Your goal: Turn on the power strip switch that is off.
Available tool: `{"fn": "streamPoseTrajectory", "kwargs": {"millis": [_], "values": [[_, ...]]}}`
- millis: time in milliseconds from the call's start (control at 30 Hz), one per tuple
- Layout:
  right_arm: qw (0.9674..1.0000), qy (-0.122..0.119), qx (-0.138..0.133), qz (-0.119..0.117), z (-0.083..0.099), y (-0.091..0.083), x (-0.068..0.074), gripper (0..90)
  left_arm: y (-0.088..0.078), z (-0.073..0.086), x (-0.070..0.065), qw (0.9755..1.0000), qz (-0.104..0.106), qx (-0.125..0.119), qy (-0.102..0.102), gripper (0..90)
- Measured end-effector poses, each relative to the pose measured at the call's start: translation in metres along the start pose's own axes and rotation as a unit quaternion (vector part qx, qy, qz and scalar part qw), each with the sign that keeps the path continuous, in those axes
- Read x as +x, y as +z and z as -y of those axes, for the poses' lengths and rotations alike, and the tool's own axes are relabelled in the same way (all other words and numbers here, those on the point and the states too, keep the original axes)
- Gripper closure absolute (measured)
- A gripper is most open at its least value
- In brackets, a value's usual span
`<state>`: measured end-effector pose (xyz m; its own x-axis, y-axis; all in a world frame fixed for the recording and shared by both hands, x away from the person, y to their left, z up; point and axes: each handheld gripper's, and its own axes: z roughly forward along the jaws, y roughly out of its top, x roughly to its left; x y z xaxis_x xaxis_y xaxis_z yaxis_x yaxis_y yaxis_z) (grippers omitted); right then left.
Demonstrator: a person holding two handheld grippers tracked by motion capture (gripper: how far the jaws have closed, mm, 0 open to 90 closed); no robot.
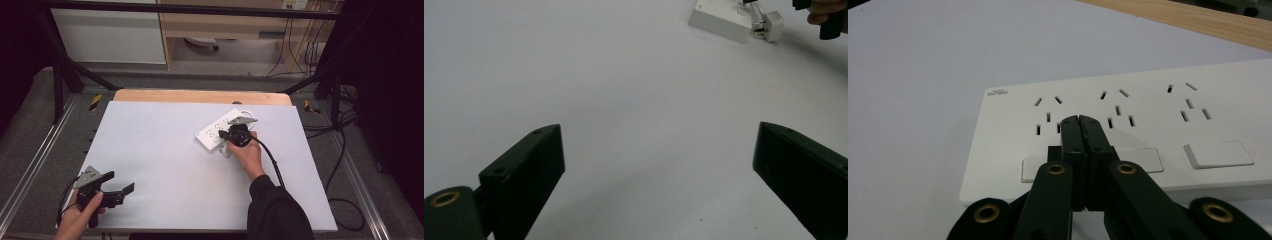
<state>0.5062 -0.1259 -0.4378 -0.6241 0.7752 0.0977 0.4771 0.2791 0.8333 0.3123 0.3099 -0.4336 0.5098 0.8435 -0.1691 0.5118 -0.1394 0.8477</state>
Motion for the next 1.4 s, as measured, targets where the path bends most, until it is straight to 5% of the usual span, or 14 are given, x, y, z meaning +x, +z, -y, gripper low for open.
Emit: {"fn": "streamPoseTrajectory", "kwargs": {"millis": [1033, 1400], "values": [[0.9995, 0.002, -0.033, -0.002, -0.017, -0.029, -0.001, 89.2, 0.000, 0.000, 0.000, 1.0000, -0.001, 0.001, 0.001, 6.5], [0.9992, 0.009, -0.037, -0.005, -0.021, -0.040, 0.001, 66.8, 0.000, 0.000, 0.000, 1.0000, -0.001, 0.002, 0.001, 6.5]]}}
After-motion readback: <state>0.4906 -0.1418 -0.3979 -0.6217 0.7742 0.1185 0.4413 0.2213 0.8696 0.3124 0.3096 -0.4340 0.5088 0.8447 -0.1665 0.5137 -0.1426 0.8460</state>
